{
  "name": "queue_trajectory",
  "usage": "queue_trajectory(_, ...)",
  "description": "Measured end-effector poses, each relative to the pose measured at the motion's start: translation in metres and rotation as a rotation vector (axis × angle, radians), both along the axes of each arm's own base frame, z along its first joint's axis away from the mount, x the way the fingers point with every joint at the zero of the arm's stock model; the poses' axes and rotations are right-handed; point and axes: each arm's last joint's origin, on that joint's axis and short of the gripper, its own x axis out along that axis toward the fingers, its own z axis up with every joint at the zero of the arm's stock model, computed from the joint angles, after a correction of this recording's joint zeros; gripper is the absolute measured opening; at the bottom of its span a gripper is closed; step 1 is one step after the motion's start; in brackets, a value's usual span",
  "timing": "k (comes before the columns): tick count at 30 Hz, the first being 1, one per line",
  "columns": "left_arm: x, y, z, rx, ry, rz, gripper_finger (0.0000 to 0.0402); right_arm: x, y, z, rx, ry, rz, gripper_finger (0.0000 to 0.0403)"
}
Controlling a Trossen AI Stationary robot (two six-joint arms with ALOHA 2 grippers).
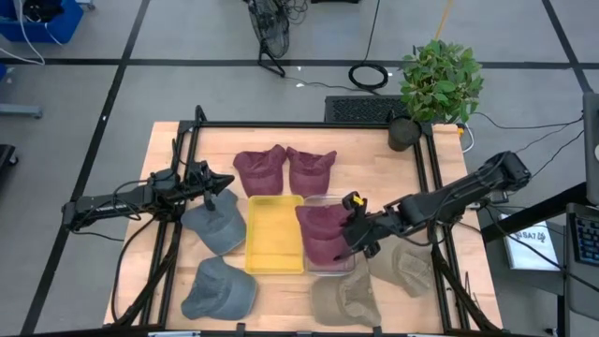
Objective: Pick & Place hat
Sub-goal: Put the right red cap into the transparent bin
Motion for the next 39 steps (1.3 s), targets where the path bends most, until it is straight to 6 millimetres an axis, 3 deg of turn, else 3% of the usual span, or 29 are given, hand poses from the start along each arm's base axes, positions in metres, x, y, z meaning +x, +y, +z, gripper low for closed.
queue_trajectory(10,0.000,0.000,0.000,0.000,0.001,0.000,0.0010,-0.009,0.001,0.017,0.012,-0.098,-0.026,0.0000)
queue_trajectory(18,0.000,0.000,0.000,0.000,0.004,0.000,0.0010,-0.012,0.006,0.010,-0.185,-0.082,-0.057,0.0000)
queue_trajectory(30,0.000,0.000,-0.002,-0.004,0.021,0.000,0.0010,-0.014,0.012,0.004,-0.098,-0.039,-0.067,0.0000)
queue_trajectory(39,0.000,0.000,-0.002,-0.006,0.021,0.000,0.0010,-0.004,0.023,-0.007,-0.205,-0.061,-0.052,0.0000)
